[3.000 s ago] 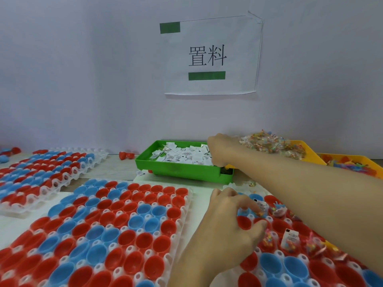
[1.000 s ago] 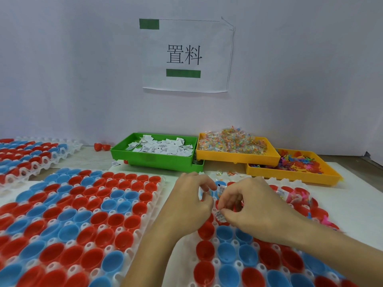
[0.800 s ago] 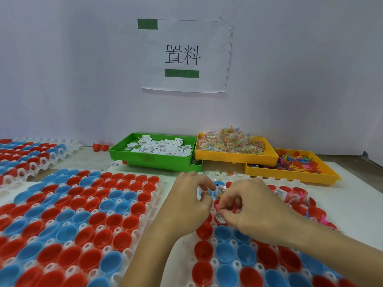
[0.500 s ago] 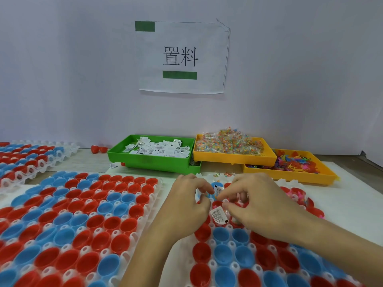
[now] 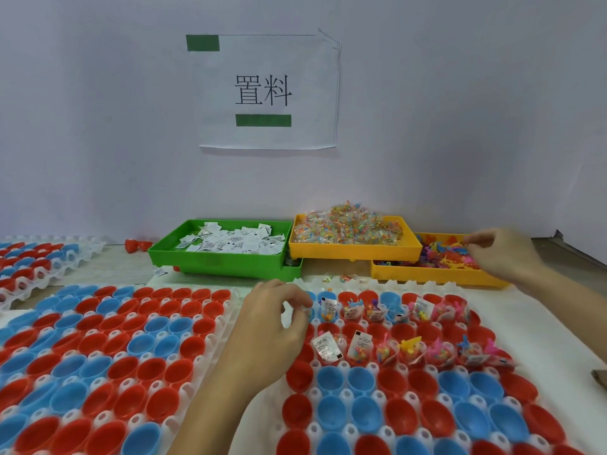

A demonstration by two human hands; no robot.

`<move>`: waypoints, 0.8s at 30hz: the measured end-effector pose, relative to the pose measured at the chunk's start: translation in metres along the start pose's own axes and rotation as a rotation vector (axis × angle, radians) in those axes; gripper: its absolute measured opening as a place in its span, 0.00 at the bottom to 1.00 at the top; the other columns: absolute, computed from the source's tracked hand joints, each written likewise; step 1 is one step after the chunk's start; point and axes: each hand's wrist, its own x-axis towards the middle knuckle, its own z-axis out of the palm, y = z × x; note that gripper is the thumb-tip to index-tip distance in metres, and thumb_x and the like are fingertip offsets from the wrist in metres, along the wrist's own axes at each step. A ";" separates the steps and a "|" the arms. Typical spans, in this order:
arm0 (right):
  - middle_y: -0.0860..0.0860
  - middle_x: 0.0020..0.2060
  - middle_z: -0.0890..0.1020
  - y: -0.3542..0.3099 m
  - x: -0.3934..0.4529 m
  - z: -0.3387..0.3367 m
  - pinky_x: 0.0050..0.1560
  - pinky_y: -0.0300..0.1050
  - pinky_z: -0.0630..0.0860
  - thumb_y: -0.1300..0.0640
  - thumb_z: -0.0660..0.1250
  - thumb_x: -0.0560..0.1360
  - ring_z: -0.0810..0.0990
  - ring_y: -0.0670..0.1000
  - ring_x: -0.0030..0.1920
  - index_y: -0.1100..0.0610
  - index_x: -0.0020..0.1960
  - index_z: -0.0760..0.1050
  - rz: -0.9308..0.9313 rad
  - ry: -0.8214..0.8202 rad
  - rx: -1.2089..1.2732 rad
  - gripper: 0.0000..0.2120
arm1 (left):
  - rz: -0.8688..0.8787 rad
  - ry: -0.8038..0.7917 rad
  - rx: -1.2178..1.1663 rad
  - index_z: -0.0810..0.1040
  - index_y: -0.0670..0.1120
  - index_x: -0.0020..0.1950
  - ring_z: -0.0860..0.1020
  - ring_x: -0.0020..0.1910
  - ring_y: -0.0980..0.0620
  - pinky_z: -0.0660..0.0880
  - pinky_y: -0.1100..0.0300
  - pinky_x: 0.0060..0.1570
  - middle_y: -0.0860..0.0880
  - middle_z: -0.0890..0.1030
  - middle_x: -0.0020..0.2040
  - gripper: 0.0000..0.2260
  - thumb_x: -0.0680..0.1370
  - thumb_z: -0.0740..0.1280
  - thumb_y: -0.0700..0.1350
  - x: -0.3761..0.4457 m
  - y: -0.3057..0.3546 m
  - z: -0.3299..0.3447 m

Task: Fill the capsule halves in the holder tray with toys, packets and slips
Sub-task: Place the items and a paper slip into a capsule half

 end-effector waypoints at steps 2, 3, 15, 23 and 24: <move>0.59 0.58 0.83 0.012 0.014 0.007 0.53 0.47 0.73 0.61 0.69 0.78 0.79 0.58 0.57 0.61 0.57 0.83 0.026 -0.072 -0.099 0.10 | -0.011 0.020 0.008 0.83 0.50 0.44 0.72 0.47 0.65 0.65 0.74 0.45 0.59 0.79 0.42 0.09 0.76 0.67 0.37 0.001 -0.002 0.000; 0.58 0.58 0.83 0.015 0.019 0.009 0.51 0.46 0.72 0.58 0.70 0.78 0.79 0.57 0.57 0.61 0.57 0.83 0.027 -0.114 -0.142 0.10 | -0.017 0.024 0.013 0.83 0.50 0.44 0.72 0.47 0.64 0.66 0.74 0.44 0.58 0.80 0.42 0.09 0.76 0.66 0.37 0.001 -0.002 0.000; 0.57 0.61 0.81 0.011 0.040 0.031 0.58 0.50 0.73 0.63 0.74 0.74 0.75 0.57 0.63 0.59 0.46 0.85 0.049 -0.284 -0.149 0.01 | -0.017 0.049 0.028 0.83 0.52 0.42 0.74 0.47 0.63 0.69 0.74 0.44 0.59 0.80 0.39 0.12 0.75 0.67 0.35 0.001 -0.003 0.002; 0.56 0.48 0.85 0.002 0.018 0.020 0.46 0.45 0.75 0.57 0.75 0.74 0.80 0.51 0.45 0.58 0.50 0.84 -0.045 0.076 0.201 0.07 | -0.028 0.048 0.006 0.82 0.53 0.42 0.75 0.44 0.62 0.69 0.73 0.41 0.58 0.80 0.40 0.13 0.76 0.67 0.35 0.001 -0.004 -0.001; 0.55 0.47 0.85 -0.007 0.011 0.017 0.44 0.43 0.75 0.57 0.75 0.74 0.80 0.49 0.43 0.57 0.51 0.84 -0.078 0.074 0.245 0.07 | -0.038 0.048 0.006 0.82 0.52 0.42 0.75 0.44 0.61 0.69 0.73 0.41 0.58 0.80 0.40 0.12 0.76 0.66 0.35 0.001 -0.005 -0.002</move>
